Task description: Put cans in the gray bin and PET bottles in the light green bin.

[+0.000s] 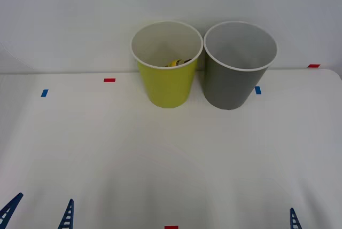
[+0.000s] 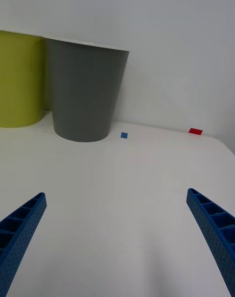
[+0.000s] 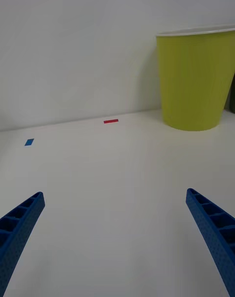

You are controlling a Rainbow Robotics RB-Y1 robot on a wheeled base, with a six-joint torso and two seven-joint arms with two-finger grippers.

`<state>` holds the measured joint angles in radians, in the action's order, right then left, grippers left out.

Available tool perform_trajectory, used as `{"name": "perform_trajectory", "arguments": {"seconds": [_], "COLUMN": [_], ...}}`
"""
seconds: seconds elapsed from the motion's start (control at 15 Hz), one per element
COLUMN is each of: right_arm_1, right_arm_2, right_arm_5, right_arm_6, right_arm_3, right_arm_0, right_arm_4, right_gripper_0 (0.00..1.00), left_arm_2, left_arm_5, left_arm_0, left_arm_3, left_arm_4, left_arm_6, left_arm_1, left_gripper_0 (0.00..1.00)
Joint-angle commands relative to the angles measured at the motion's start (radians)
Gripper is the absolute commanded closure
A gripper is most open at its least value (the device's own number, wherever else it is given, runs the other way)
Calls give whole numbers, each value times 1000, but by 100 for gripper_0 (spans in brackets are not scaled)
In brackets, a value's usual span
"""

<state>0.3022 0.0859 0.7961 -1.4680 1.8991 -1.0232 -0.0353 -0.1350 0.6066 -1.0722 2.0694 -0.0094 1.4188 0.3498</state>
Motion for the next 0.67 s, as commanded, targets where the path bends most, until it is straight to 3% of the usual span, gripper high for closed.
{"name": "perform_trajectory", "arguments": {"seconds": [0.07, 0.67], "right_arm_1": [0, 0], "right_arm_2": [0, 0], "right_arm_5": [0, 0], "right_arm_6": [0, 0], "right_arm_3": [0, 0], "right_arm_0": [0, 0], "right_arm_4": [0, 0], "right_gripper_0": [0, 0], "left_arm_2": [0, 0], "left_arm_5": [-1, -1], "left_arm_0": [0, 0], "left_arm_3": [0, 0], "left_arm_4": [0, 0], "left_arm_6": [0, 0], "left_arm_1": [0, 0], "left_gripper_0": [0, 0]}}
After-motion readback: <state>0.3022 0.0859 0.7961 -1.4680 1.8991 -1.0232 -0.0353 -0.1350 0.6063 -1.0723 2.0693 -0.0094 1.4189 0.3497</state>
